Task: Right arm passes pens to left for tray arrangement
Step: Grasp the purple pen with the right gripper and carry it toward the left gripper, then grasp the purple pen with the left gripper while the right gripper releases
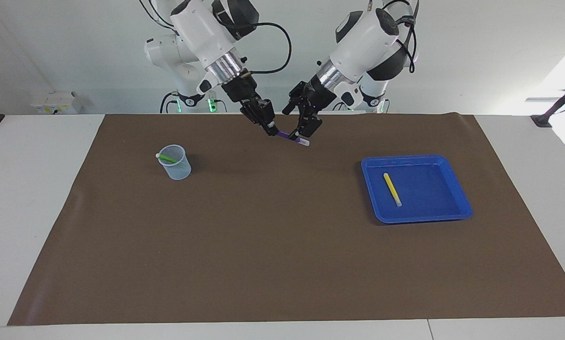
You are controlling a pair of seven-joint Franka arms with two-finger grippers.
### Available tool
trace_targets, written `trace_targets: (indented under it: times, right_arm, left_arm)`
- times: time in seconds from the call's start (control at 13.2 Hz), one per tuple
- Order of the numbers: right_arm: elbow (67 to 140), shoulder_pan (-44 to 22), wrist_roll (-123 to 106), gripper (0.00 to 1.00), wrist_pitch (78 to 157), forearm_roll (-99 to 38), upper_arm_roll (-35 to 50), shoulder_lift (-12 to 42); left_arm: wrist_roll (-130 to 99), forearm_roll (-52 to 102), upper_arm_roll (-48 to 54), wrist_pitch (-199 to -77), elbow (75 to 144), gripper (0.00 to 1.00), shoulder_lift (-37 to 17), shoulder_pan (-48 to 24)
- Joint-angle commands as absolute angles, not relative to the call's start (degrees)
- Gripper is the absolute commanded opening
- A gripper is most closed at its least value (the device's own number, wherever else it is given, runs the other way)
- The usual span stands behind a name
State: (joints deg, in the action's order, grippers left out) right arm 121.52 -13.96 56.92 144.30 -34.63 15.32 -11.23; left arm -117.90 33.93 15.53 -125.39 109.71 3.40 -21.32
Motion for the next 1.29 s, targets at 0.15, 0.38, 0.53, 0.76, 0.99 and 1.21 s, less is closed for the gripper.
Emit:
trace_targets:
  times: [0.15, 0.38, 0.53, 0.76, 0.99, 1.21]
  right_arm:
    - [122.96, -14.06, 58.09, 0.0, 145.46, -36.04, 15.38, -11.69]
    - [122.96, -14.06, 58.01, 0.0, 145.46, -36.04, 15.38, -11.69]
    - [122.96, -14.06, 57.92, 0.0, 145.63, -36.04, 15.38, -11.6]
    - [122.96, -13.97, 58.01, 0.0, 145.9, -36.3, 15.29, -11.51]
    - [122.96, -13.97, 57.92, 0.0, 145.63, -36.3, 15.29, -11.6]
    - [122.96, -13.97, 57.92, 0.0, 145.46, -36.3, 15.29, -11.6]
  left_arm:
    - [-120.5, 32.78, 14.85, -128.58, 114.87, 1.0, 6.94, -21.88]
    - [-119.71, 31.91, 14.94, -132.78, 115.57, 1.0, 6.86, -21.62]
    - [-117.44, 31.82, 15.03, -136.13, 116.19, 1.0, 5.81, -21.88]
    - [-115.4, 31.82, 15.12, -136.67, 116.1, 1.0, 5.27, -22.24]
    - [-114.96, 31.82, 15.12, -136.67, 116.1, 0.89, 5.27, -22.24]
    - [-114.96, 31.82, 15.12, -136.67, 116.1, 0.67, 5.27, -22.24]
